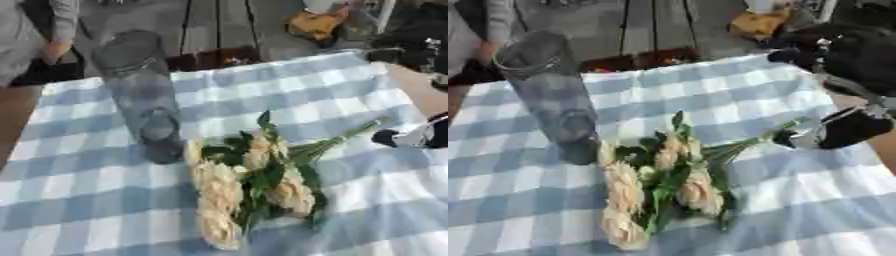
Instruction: Arrange flowers into the vase.
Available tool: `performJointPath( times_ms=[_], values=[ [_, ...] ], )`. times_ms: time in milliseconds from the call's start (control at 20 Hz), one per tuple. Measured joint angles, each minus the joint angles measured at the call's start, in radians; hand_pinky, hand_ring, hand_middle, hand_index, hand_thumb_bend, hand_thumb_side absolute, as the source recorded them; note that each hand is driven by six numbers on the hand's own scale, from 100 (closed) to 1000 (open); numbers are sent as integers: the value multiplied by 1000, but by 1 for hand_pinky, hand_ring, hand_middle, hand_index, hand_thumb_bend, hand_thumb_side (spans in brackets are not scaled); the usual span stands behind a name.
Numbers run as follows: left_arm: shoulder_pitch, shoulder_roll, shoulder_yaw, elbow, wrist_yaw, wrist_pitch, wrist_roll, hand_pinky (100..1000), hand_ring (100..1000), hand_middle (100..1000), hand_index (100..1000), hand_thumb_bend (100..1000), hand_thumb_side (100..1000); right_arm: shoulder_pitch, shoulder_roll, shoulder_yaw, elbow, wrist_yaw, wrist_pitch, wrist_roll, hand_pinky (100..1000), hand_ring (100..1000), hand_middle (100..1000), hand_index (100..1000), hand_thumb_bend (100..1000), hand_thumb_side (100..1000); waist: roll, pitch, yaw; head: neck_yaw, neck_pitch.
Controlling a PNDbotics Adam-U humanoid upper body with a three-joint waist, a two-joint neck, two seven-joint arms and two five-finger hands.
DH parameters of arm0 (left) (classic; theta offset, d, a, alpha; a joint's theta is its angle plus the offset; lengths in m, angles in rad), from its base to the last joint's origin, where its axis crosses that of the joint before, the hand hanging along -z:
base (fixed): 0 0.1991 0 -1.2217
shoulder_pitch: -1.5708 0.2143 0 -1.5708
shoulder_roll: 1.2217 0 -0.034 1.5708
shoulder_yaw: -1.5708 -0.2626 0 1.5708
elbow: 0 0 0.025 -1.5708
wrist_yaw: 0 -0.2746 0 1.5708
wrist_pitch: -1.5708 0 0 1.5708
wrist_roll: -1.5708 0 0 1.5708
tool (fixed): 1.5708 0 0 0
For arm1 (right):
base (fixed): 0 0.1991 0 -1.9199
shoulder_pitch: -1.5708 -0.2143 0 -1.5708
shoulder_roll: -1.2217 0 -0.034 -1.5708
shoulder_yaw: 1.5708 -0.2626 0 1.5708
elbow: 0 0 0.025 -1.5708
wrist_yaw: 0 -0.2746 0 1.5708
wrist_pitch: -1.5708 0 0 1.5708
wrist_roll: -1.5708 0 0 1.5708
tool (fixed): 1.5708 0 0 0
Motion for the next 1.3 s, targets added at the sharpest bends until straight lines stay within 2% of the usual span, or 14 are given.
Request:
performJointPath(
  times_ms=[200, 300, 550, 600, 700, 900, 1300],
  values=[
    [-3, 0, -4, 0, 1, 2, -2, 732, 1000, 1000, 1000, 278, 1000, -30, 1, 25, 0, -28, 3, 54, 950, 975, 945, 975, 498, 630, -1, -3, 4, -6, -5],
    [-4, 0, -4, 0, 1, 3, -2, 731, 1000, 1000, 1000, 274, 1000, -47, 5, 36, 0, -36, 8, 71, 944, 968, 941, 974, 493, 626, -4, -8, 5, -9, -7],
    [-4, -1, -7, 0, 3, 3, -2, 730, 1000, 1000, 1000, 253, 1000, -91, 32, 66, 33, -47, 12, 92, 909, 886, 908, 967, 442, 564, -8, -12, 10, -19, -8],
    [-4, -1, -9, 0, 5, 3, -2, 730, 1000, 1000, 1000, 253, 1000, -101, 40, 72, 45, -51, 13, 94, 927, 883, 906, 967, 471, 547, -8, -12, 11, -21, -8],
    [-4, -1, -10, 0, 7, 4, -2, 729, 1000, 1000, 1000, 251, 1000, -119, 56, 86, 69, -61, 14, 95, 945, 887, 906, 966, 435, 544, -8, -12, 12, -25, -8],
    [-6, -2, -11, 0, 10, 5, -2, 726, 1000, 1000, 1000, 245, 1000, -138, 84, 113, 121, -69, 9, 82, 981, 961, 903, 952, 440, 532, -6, -13, 15, -32, -10],
    [-13, -4, -16, 0, 19, 9, -5, 717, 1000, 1000, 1000, 219, 1000, -167, 127, 171, 229, -65, -29, 47, 941, 898, 883, 944, 429, 475, -5, -13, 25, -35, -26]
  ],
)
